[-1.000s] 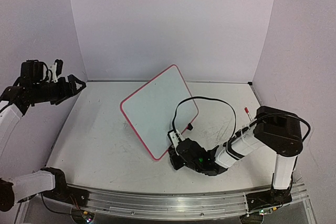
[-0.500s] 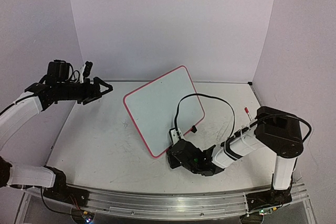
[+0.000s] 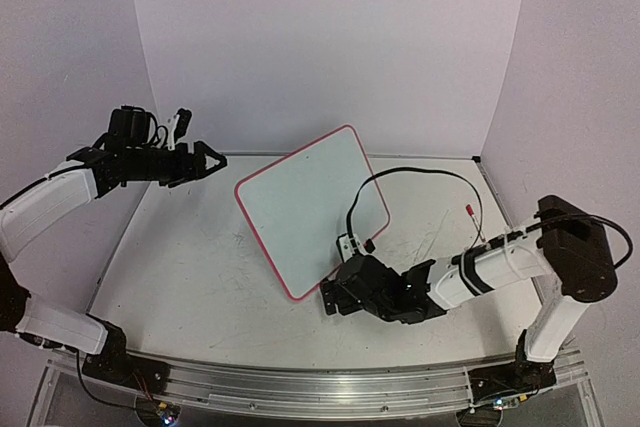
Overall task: Write a sentence on the whiteboard
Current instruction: Move the whiteboard to the corner of the board, then move the whiteboard to the center of the board.
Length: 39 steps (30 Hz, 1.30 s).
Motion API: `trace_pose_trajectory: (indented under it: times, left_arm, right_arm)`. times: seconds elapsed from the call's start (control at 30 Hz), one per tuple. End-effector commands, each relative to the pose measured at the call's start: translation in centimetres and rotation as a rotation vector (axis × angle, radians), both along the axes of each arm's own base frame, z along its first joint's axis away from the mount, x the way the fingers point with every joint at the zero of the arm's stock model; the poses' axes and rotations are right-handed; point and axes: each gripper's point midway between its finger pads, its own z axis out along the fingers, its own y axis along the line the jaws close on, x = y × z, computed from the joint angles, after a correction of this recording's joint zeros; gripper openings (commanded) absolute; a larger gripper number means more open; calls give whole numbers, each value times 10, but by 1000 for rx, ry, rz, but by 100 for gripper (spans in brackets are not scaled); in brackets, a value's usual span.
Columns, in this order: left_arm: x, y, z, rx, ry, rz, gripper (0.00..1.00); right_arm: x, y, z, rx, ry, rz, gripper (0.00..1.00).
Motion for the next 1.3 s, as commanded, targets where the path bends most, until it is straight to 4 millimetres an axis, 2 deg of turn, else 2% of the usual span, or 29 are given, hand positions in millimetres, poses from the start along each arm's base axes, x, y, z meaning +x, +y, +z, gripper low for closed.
trace_pose_trajectory:
  times: [0.0,0.07,0.17,0.3,0.4,0.53,0.6,0.83,1.0,1.13,1.27]
  left_arm:
    - [10,-3,23,4,-120,-23,92]
    - [9,-4,20,3,-125,-33,93]
    - [6,-4,17,8,-139,-37,93]
    - [0,-2,18,27,-172,-51,93]
    - [-2,5,18,59,-202,-27,93]
    - [-3,15,18,100,-237,11,93]
    - [-5,18,20,113,-253,21,93]
    - [-10,23,25,124,-293,32,93]
    - [-11,28,27,132,-311,57,93]
    - [-11,28,27,134,-314,57,92]
    - [-10,27,25,136,-310,56,93]
  right_arm:
    - [6,-34,34,-27,-57,-51,98]
    - [19,-50,40,-10,-39,-68,98]
    - [49,-74,47,25,-27,-58,98]
    - [79,-85,52,10,-61,0,98]
    - [97,-92,45,-12,-46,36,88]
    - [111,-91,26,-31,-4,106,72]
    - [111,-83,18,-40,19,161,63]
    - [128,-66,-1,-72,37,194,57]
    - [138,-59,-19,-98,52,198,48]
    - [143,-56,-23,-103,47,200,44]
    - [143,-53,-21,-91,38,207,35]
